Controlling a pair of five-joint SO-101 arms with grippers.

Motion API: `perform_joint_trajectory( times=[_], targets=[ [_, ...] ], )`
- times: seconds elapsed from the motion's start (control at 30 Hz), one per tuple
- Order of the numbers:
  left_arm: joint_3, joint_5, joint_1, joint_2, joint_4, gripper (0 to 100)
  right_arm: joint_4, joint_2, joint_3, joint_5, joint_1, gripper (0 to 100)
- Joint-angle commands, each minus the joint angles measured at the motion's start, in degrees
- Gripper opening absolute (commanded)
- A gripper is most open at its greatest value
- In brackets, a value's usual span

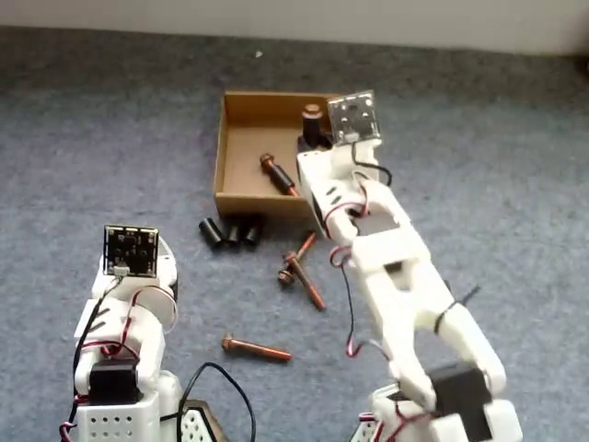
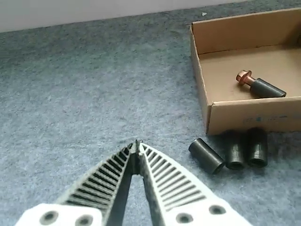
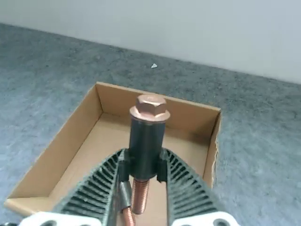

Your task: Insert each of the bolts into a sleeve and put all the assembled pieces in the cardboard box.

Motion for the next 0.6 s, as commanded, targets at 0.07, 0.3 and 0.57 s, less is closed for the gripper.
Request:
perform_joint_trajectory(
  times=[0.07, 0.3, 0.57],
  targets=[
    [-0.48, -0.44, -0.84, -0.40, -1.41, 1, -4.88, 11.38, -7.87, -0.26, 1.10, 0.5],
    [-0.75, -0.44, -0.57, -0.40, -1.41, 1, -2.95, 22.37, -12.09, -0.18, 1.80, 0.6],
    [-0.92, -0.44, -0.57, -0.40, -1.32, 1, 14.81, 25.63, -23.52, -2.81, 1.98, 13.2]
  ],
)
